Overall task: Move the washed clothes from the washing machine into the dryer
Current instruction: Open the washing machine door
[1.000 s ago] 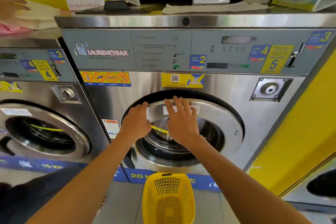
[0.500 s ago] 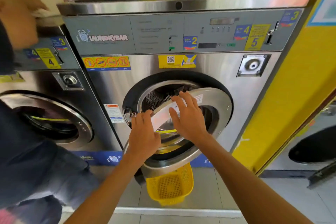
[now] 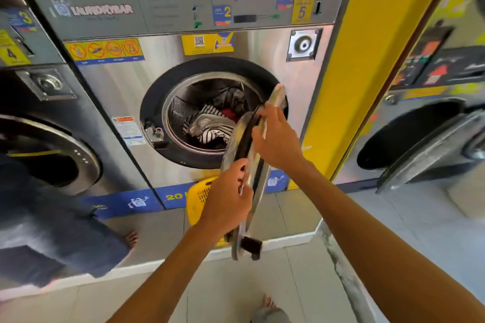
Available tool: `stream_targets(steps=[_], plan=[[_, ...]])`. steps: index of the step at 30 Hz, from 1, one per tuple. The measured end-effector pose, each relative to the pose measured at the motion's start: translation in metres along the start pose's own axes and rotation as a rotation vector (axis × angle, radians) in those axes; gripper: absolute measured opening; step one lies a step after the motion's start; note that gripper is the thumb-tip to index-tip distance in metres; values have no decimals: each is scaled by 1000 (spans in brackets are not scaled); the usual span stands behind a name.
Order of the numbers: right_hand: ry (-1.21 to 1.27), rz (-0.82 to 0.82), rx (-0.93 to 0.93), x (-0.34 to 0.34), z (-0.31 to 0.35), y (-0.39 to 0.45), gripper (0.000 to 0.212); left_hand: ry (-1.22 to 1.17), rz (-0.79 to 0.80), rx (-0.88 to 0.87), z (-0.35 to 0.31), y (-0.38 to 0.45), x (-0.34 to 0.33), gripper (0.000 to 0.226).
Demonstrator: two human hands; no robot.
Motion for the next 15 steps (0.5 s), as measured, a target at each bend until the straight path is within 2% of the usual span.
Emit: stream_targets(steps=[3, 8, 15], plan=[[-28, -39, -73, 22, -14, -19, 36, -3, 96, -54, -16, -9, -17, 44], [9, -78, -107, 67, -39, -48, 34, 114, 127, -183, -41, 2, -41, 53], [-48, -72, -108, 104, -87, -86, 60, 308, 205, -298, -67, 23, -126, 66]])
Point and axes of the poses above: each hand's wrist, its own y-axis towards the middle knuckle, its own x-axis out of the back of the hand, z = x × y, the point moved 5 cm from there along y, towards the middle knuckle, and after that the axes turned 4 degrees about y, right-handed, at the moved point
